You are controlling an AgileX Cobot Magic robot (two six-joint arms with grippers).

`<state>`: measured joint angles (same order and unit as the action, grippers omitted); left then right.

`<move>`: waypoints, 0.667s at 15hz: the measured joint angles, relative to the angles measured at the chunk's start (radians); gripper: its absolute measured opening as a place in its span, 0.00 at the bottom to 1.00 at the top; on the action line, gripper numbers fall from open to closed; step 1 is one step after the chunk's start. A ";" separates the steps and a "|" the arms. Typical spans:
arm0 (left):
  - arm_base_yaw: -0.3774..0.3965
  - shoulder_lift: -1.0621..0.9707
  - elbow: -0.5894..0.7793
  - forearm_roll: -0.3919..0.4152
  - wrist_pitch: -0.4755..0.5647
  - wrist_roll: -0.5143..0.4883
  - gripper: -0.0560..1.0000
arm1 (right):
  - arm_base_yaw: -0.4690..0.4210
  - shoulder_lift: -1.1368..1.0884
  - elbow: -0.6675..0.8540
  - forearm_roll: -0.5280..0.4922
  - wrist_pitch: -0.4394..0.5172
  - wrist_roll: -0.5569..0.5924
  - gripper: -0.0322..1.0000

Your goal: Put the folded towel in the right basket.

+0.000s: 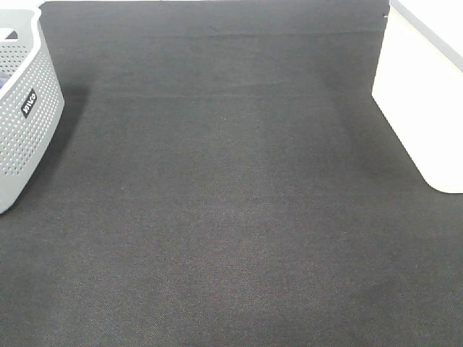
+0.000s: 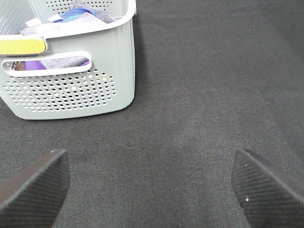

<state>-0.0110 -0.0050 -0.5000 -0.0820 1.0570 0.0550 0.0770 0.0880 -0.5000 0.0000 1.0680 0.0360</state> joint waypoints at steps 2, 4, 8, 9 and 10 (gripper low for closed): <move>0.000 0.000 0.000 0.000 0.000 0.000 0.88 | -0.006 0.000 0.000 0.000 0.000 0.000 0.68; 0.000 0.000 0.000 0.000 0.000 0.000 0.88 | -0.058 0.000 0.000 0.000 -0.001 0.000 0.68; 0.000 0.000 0.000 0.000 0.000 0.000 0.88 | -0.070 0.000 0.000 0.000 -0.001 0.000 0.68; 0.000 0.000 0.000 0.000 0.000 0.000 0.88 | -0.070 0.000 0.000 0.000 -0.001 0.000 0.68; 0.000 0.000 0.000 0.000 0.000 0.000 0.88 | -0.070 -0.001 0.000 0.000 -0.001 0.000 0.68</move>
<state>-0.0110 -0.0050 -0.5000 -0.0820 1.0570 0.0550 0.0070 0.0870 -0.5000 0.0000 1.0670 0.0360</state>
